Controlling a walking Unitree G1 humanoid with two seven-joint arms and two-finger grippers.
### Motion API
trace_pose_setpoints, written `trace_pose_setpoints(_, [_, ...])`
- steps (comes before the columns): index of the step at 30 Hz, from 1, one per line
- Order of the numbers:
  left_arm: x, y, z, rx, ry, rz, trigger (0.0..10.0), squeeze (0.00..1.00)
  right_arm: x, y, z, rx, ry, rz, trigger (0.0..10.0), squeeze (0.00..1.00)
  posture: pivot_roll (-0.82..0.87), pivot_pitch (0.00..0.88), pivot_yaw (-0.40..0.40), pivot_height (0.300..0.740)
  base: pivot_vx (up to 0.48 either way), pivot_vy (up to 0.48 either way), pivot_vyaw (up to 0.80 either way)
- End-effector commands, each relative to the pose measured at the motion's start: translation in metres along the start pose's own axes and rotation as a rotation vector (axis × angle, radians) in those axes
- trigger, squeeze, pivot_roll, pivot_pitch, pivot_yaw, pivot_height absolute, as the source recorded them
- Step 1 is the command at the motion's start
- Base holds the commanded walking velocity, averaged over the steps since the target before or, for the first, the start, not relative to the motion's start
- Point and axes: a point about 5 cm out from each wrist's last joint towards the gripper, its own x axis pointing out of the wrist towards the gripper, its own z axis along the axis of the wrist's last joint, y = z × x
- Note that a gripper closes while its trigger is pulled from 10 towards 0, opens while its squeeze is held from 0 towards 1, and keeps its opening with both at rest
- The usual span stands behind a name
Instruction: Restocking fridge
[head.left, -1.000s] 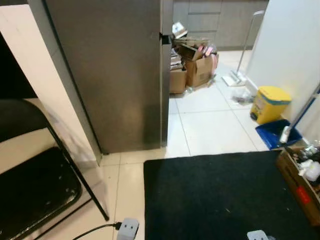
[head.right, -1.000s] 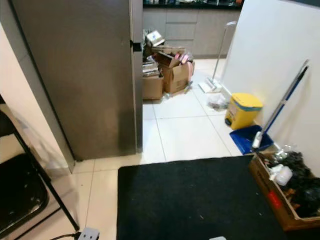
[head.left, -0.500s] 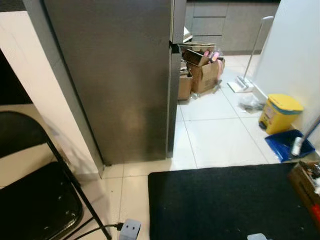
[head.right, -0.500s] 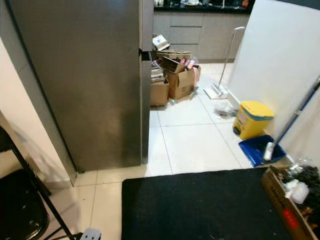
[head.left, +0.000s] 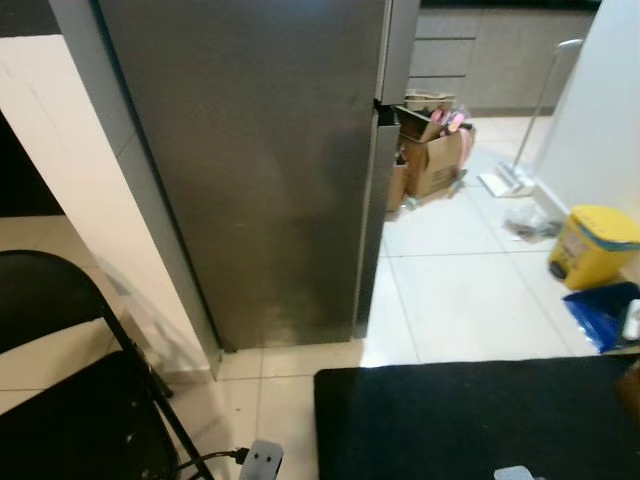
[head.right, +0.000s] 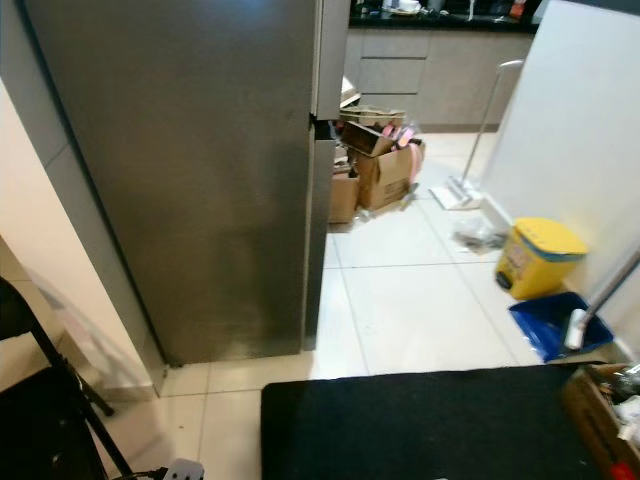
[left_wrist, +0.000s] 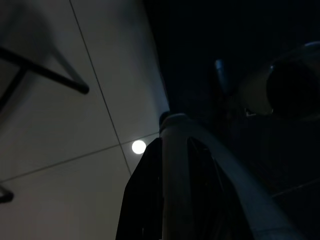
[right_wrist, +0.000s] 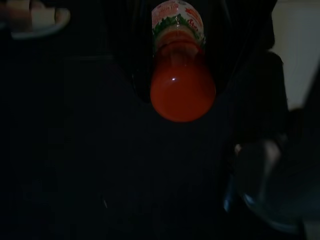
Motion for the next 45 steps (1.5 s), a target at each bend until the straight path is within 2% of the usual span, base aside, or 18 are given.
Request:
trace_pose_setpoints(1, [0.0001, -0.001, -0.0009, 0.002, 0.004, -0.002, 10.0, 0.0, -0.0002, -0.005, 0.005, 0.001, -0.016, -0.014, 10.0, 0.0, -0.02, 0.0, -0.02, 0.74, 0.3, 0.0, 0.0])
trace_pose_setpoints(5, [0.0, -0.0006, -0.0011, -0.022, -0.002, 0.004, 10.0, 0.0, -0.0004, -0.0066, 0.0044, -0.002, -0.015, -0.016, 10.0, 0.0, -0.02, 0.0, -0.019, 0.74, 0.0, 0.0, 0.0])
trace_pose_setpoints(10, [-0.0001, -0.0015, -0.0016, -0.014, 0.003, -0.015, 10.0, 0.0, -0.0005, -0.0078, 0.0038, -0.005, -0.013, -0.017, 10.0, 0.0, -0.02, 0.0, -0.018, 0.74, 0.0, -0.068, 0.0])
trace_pose_setpoints(32, [-0.0005, -0.0008, -0.0028, -0.026, 0.006, -0.023, 10.0, 0.0, -0.0004, -0.0059, 0.0031, -0.016, -0.012, -0.008, 10.0, 0.0, -0.02, 0.0, -0.017, 0.74, 0.0, -0.46, 0.0])
trace_pose_setpoints(45, [-0.0004, -0.001, -0.0027, -0.032, 0.005, -0.023, 10.0, 0.0, -0.0009, -0.0103, 0.0017, -0.021, -0.008, -0.012, 10.0, 0.0, -0.03, 0.0, -0.019, 0.74, 0.0, -0.453, 0.0])
